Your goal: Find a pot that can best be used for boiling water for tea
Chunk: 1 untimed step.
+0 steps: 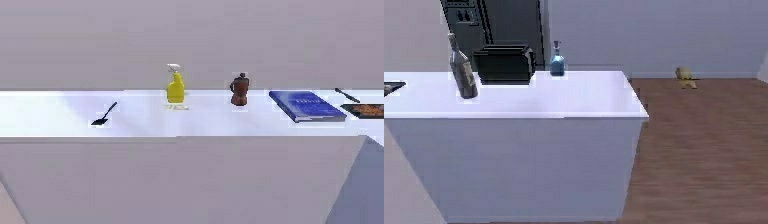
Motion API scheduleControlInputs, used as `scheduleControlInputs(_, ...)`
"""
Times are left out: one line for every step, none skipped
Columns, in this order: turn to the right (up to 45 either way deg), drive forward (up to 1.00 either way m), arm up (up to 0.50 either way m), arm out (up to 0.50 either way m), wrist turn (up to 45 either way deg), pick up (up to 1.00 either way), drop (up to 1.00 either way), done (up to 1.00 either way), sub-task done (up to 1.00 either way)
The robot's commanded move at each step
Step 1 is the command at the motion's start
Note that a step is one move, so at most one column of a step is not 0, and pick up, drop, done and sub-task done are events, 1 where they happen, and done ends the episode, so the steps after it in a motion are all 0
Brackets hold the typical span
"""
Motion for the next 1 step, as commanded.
scheduleControlInputs(-3.0,0.0,0.0,0.0,0.0,0.0,0.0,0.0,0.0)
